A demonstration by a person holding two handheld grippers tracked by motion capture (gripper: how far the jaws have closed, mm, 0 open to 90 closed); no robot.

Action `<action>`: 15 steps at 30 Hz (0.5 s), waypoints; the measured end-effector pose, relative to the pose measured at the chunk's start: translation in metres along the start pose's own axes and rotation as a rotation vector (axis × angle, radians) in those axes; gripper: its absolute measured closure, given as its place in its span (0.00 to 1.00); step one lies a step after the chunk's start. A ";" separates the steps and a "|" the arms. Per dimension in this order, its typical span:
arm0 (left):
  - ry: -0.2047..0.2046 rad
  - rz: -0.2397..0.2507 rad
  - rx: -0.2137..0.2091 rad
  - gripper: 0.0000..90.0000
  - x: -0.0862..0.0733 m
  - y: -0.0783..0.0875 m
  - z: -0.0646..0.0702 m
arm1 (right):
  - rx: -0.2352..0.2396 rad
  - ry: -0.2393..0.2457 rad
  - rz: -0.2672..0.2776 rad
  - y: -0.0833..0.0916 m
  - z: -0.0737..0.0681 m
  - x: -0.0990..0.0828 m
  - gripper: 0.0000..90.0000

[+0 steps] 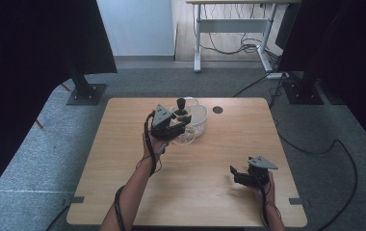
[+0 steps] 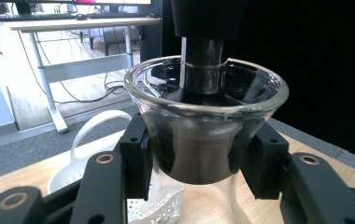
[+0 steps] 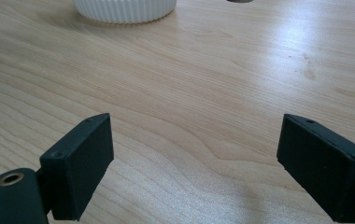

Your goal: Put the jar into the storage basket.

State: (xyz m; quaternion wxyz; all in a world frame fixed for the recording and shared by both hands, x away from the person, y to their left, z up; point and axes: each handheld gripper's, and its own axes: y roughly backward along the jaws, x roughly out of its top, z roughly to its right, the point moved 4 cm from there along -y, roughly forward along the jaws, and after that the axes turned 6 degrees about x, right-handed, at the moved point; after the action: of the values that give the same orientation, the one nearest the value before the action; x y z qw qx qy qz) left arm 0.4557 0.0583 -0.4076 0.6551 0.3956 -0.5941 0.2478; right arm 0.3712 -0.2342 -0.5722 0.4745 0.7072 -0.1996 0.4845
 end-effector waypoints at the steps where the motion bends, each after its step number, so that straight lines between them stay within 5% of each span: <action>1: -0.003 -0.004 0.003 0.56 0.001 -0.002 0.000 | 0.001 0.000 0.000 0.000 0.000 0.000 0.12; 15: -0.018 -0.038 0.018 0.56 0.006 -0.021 -0.006 | 0.005 -0.003 0.002 0.000 0.000 0.000 0.12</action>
State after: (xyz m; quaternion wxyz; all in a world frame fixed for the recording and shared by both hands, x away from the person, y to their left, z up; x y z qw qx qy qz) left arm 0.4769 0.0499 -0.4060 0.6506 0.4150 -0.5902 0.2369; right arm 0.3714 -0.2346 -0.5722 0.4719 0.7091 -0.1996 0.4844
